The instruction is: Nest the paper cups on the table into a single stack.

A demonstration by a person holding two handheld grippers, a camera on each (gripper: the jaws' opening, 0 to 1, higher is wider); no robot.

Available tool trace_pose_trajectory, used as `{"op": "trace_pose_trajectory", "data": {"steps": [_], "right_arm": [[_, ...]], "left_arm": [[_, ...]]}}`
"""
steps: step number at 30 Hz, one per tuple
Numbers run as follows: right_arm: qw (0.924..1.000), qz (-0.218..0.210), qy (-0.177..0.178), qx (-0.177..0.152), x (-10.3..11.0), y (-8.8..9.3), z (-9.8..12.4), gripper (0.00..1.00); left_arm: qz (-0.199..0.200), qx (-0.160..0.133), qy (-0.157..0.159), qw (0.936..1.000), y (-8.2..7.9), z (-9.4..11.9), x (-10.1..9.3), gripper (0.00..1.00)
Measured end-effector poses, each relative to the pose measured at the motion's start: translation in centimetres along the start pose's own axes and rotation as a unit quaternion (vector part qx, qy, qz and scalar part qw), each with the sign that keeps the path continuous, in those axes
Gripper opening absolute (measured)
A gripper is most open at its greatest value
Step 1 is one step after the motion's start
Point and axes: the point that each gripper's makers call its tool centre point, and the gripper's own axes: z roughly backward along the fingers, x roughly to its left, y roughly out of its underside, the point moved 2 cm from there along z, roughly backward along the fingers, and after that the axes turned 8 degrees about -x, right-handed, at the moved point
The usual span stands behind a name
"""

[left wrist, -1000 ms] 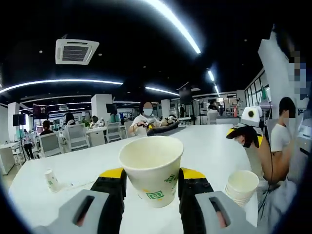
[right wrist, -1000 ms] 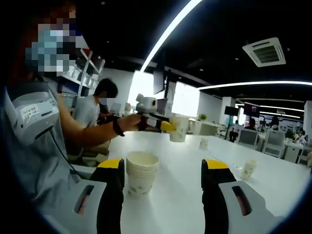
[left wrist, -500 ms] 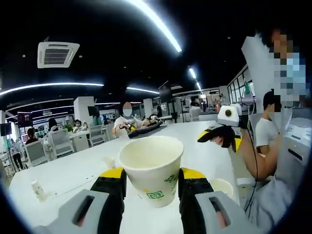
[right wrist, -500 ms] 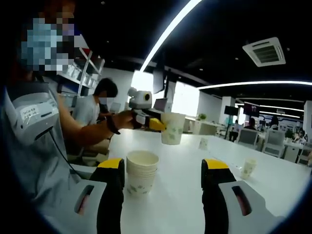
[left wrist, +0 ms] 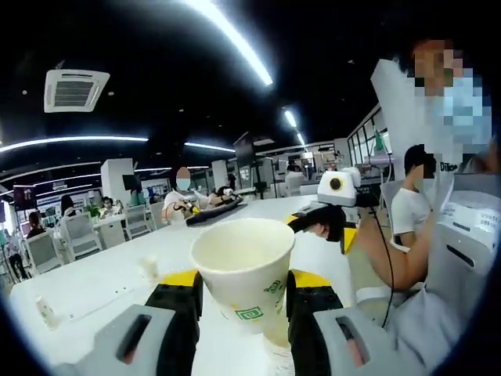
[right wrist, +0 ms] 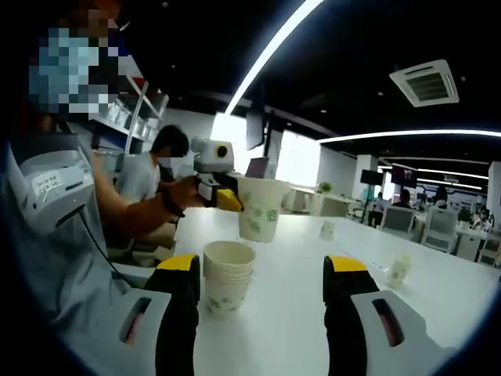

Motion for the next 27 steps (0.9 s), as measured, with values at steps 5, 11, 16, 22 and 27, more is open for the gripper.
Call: {"op": "trace_pose_trajectory", "data": {"steps": [5,11,16,22,27], "right_arm": [[1.0000,0.000,0.000,0.000,-0.1,0.0,0.0,0.66],[1.0000,0.001,0.002,-0.001,-0.1,-0.1,0.2,0.66],[1.0000,0.001,0.001,0.000,-0.1,-0.1,0.1,0.66],[1.0000,0.001,0.000,0.000,-0.1,-0.1,0.0,0.66],[1.0000,-0.001,0.000,0.003,0.0,0.1,-0.1,0.66]], "left_arm": [[-0.009,-0.011,0.013,0.9998,-0.7,0.0,-1.8,0.45],[-0.013,-0.009,0.022,0.9996,-0.5,0.1,-3.1,0.45],[-0.021,-0.001,0.022,0.9995,0.3,0.2,-3.6,0.45],[-0.026,0.005,0.018,0.9995,1.1,0.3,-3.7,0.45],[-0.019,0.006,0.017,0.9996,1.8,0.6,-3.8,0.45]]}}
